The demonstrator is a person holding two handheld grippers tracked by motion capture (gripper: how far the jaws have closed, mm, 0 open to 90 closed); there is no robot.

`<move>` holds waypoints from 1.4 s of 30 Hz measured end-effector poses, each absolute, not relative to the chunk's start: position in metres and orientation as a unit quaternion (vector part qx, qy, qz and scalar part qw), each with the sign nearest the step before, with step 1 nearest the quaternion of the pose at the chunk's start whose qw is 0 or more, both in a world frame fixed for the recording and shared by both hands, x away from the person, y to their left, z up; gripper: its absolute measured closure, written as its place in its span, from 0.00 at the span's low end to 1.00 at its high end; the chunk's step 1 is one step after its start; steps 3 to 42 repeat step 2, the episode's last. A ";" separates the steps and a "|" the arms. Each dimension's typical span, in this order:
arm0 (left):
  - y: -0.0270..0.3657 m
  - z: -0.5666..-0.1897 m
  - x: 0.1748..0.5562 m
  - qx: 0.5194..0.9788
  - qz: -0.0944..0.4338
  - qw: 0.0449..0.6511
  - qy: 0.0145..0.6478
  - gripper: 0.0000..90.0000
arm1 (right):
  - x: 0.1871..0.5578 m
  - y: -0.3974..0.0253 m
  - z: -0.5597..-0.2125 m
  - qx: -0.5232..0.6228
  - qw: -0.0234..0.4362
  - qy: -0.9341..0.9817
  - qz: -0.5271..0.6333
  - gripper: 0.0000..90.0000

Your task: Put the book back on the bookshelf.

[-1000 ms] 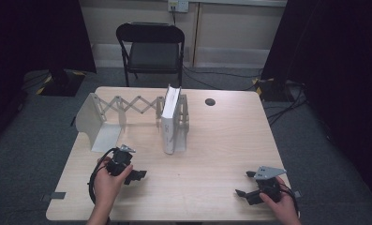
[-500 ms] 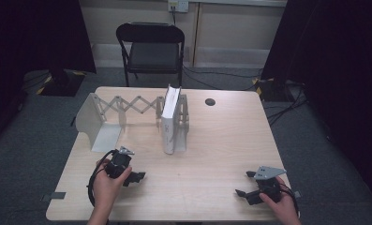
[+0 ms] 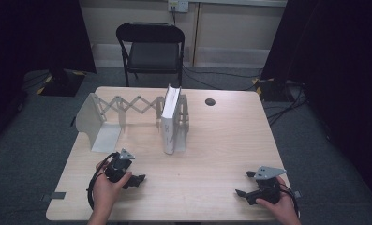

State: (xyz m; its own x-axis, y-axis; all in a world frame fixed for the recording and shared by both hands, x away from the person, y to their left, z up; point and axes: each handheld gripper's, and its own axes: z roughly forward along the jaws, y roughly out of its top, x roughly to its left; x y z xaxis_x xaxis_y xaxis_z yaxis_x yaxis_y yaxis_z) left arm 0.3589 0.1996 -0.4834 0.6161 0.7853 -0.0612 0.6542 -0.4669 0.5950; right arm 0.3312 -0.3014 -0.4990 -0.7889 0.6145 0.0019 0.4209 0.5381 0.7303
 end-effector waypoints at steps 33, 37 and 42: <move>0.200 -0.485 0.357 0.851 0.117 0.301 0.415 0.15 | 0.331 -0.301 -0.499 0.298 0.128 0.868 0.377 0.14; 0.200 -0.485 0.357 0.851 0.117 0.301 0.415 0.15 | 0.331 -0.301 -0.499 0.298 0.128 0.868 0.377 0.14; 0.200 -0.485 0.357 0.851 0.117 0.301 0.415 0.15 | 0.331 -0.301 -0.499 0.298 0.128 0.868 0.377 0.14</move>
